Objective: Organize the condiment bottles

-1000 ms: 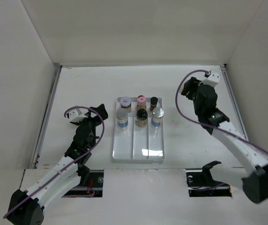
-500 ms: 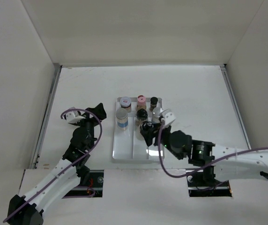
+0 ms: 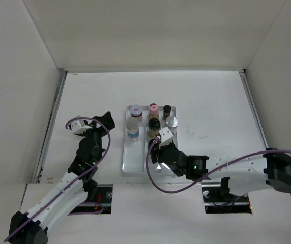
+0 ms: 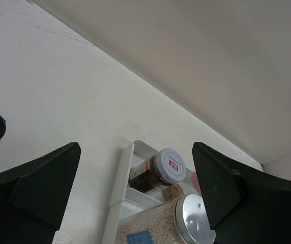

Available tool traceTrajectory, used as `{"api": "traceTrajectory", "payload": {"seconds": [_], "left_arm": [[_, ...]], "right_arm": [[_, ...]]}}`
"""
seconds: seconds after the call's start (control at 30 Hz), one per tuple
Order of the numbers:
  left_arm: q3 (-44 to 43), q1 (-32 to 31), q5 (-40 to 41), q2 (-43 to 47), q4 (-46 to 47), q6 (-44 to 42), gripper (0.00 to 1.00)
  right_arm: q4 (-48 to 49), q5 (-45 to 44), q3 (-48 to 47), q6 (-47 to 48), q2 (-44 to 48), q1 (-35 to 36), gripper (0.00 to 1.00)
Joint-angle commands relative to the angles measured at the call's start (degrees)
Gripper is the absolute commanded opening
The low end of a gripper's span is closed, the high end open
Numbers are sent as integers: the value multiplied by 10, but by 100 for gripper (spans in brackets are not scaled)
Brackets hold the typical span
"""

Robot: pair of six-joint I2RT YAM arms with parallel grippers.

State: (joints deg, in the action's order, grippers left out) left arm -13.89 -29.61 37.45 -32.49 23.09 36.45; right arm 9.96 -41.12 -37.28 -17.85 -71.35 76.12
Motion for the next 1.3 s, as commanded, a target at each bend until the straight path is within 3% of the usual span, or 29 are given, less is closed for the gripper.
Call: {"api": "traceTrajectory", "payload": {"seconds": [0.0,0.17,0.4,0.47,0.6,0.77,0.9,1.07,1.27], "left_arm": [[-1,-1,3,1,13,-1,93],[-21,8,9,-22,-24,-2,93],[-82,18,78,-71,-140,0,94],[-108,18,97,-74,-181,-1,94],[-147,14,125,-71,-271,0,94],[-154,21,165,-69,-325,0,92],[-164,56,176,-109,-314,-1,82],[-188,114,138,-187,-285,-3,80],[-211,176,85,-266,-266,-7,76]], "right_arm": [[79,-42,0,-14,-7,3,62],[62,-31,-4,-32,-32,8,65],[56,-10,2,-64,-27,21,70],[51,-5,3,-66,-16,27,76],[31,-14,7,-60,24,35,100],[17,-32,23,-33,126,43,100],[28,-39,52,-10,202,47,100],[81,-56,120,-14,264,57,100],[88,-61,128,-7,272,58,100]]}}
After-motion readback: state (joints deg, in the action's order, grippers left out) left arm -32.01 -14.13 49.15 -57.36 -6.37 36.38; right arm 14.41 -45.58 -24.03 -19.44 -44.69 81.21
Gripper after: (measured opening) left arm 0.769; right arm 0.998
